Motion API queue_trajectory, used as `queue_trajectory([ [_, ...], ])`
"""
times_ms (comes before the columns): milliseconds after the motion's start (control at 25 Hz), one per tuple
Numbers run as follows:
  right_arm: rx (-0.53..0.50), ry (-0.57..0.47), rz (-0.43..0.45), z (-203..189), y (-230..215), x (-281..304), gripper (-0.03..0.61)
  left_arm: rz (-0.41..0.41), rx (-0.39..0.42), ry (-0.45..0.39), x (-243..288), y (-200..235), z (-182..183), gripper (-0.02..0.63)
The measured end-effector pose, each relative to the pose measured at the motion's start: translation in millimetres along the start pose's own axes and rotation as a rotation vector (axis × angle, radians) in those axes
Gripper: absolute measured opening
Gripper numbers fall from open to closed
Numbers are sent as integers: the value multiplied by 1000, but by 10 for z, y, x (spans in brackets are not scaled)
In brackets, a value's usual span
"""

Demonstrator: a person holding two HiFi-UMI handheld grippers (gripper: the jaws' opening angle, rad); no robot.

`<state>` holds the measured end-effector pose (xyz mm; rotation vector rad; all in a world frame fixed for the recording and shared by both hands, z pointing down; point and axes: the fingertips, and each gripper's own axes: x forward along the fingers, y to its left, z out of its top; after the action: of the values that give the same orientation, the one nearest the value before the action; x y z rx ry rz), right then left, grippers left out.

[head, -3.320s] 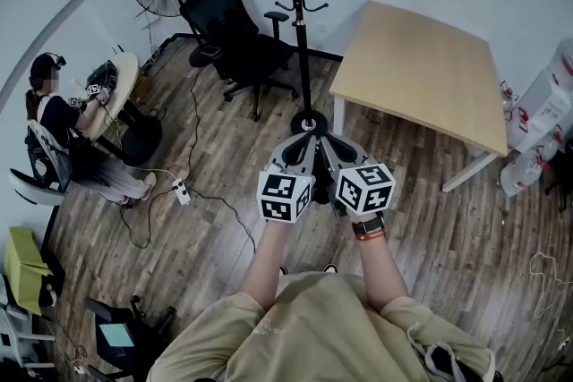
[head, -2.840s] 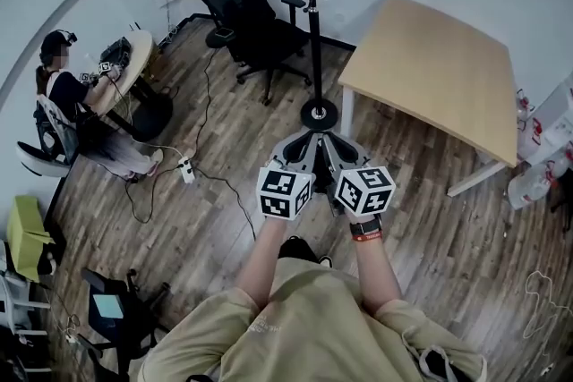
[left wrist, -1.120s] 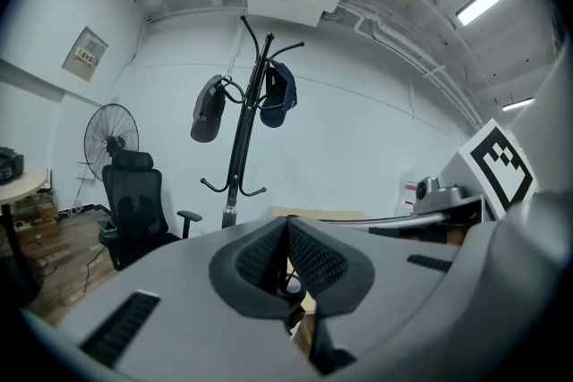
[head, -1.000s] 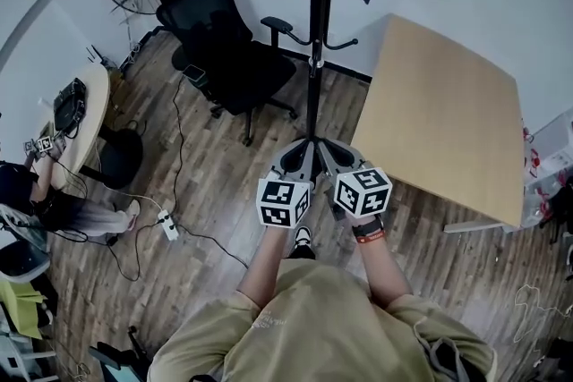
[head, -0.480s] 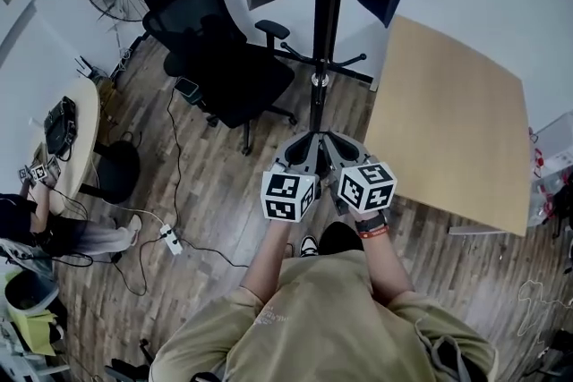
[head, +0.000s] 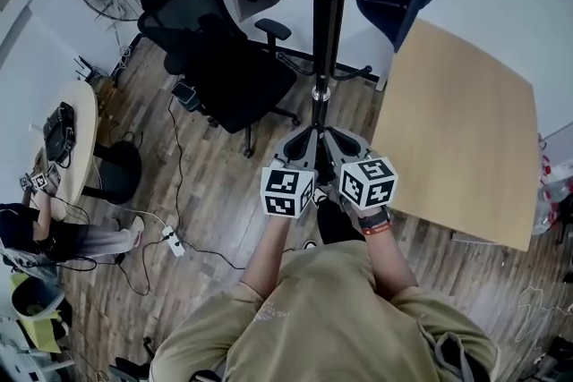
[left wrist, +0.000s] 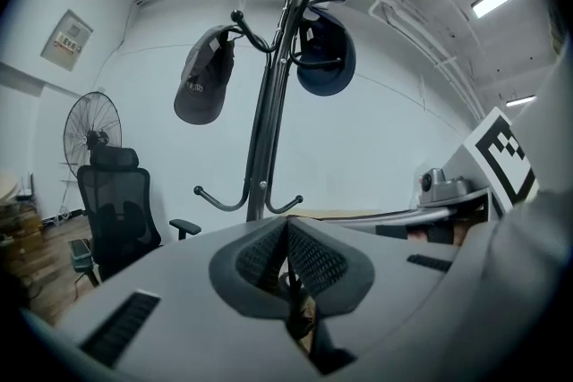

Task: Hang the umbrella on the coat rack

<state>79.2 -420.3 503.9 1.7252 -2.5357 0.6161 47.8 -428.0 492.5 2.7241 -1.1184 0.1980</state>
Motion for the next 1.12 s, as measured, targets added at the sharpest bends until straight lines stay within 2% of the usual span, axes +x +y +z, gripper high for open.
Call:
queue_trajectory([
  [280, 12, 34, 5, -88, -232, 302, 17, 10, -4, 40, 295, 212, -147, 21],
  [1120, 20, 28, 12, 81, -554, 680, 17, -23, -5, 46, 774, 464, -77, 21],
])
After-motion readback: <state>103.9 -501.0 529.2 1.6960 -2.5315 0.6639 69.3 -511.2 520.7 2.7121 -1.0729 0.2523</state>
